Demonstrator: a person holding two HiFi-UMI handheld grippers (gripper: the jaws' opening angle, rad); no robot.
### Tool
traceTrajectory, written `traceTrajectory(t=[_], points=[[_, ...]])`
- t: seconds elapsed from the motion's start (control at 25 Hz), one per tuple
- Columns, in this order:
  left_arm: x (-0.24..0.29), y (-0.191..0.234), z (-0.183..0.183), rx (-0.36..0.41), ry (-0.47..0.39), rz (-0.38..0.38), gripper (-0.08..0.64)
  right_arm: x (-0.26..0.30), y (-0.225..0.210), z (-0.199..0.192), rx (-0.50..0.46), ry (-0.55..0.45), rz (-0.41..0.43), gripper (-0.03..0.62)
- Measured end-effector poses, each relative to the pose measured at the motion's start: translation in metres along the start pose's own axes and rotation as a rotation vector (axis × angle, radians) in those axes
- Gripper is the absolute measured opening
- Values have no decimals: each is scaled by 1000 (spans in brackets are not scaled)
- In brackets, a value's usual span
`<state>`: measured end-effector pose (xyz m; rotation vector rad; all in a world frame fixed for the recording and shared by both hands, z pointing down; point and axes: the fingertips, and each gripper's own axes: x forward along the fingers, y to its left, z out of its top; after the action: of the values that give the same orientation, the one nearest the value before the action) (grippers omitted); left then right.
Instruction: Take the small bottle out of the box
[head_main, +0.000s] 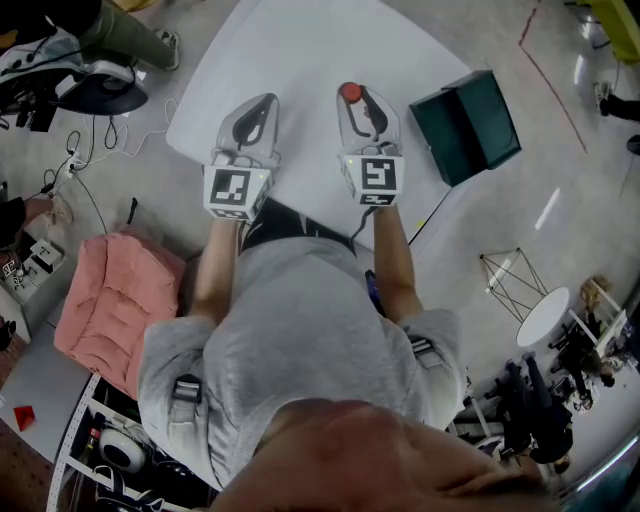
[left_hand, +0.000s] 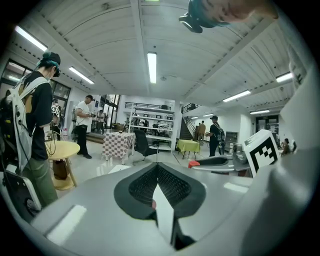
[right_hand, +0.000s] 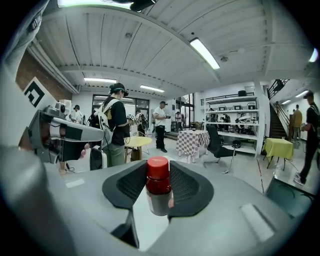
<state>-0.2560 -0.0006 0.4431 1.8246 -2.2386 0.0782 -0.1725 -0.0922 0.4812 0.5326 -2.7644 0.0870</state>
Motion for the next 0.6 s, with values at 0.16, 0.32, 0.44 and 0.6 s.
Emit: traceTrajectory(t=[0.16, 0.32, 0.44, 0.6], points=[[21, 12, -7, -6, 25, -17, 11, 22, -4, -2, 5, 10, 2, 140], [37, 23, -14, -19, 47, -33, 12, 41, -8, -5, 22, 13, -6, 140], [51, 26, -22, -28, 63, -44, 11, 55, -15, -13, 25, 30, -9, 140], [68, 29, -32, -34, 86, -58, 12, 70, -25, -23, 40, 47, -14, 140]])
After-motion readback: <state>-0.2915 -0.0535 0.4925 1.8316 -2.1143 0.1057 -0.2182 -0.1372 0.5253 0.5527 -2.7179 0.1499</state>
